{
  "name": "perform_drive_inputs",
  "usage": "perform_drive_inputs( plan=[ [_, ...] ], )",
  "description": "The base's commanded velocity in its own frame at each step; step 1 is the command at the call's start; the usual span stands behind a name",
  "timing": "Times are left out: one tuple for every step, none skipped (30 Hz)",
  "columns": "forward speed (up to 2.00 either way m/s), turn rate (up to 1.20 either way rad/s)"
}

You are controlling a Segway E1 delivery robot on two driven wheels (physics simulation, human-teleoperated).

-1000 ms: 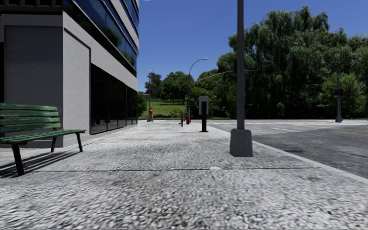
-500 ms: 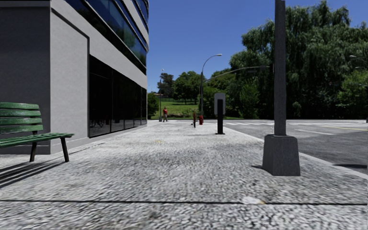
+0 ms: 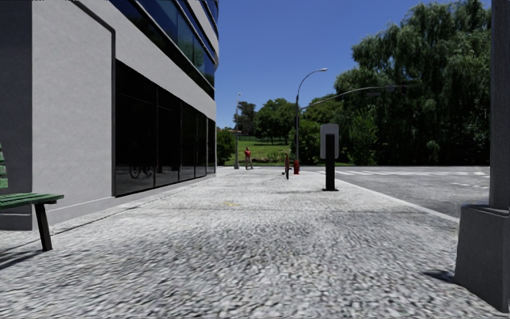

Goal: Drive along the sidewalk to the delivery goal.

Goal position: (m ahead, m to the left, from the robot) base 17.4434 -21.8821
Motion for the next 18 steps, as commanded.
perform_drive_inputs(
  plan=[
    [2.00,0.24],
    [2.00,0.17],
    [2.00,0.00],
    [2.00,0.00],
    [2.00,0.00],
    [2.00,0.00],
    [2.00,0.00],
    [2.00,0.00],
    [2.00,0.00],
    [2.00,0.00],
    [2.00,0.00],
    [2.00,0.00],
    [2.00,0.00],
    [2.00,0.00],
    [2.00,0.00],
    [2.00,0.00],
    [2.00,0.00],
    [2.00,0.00]
  ],
)
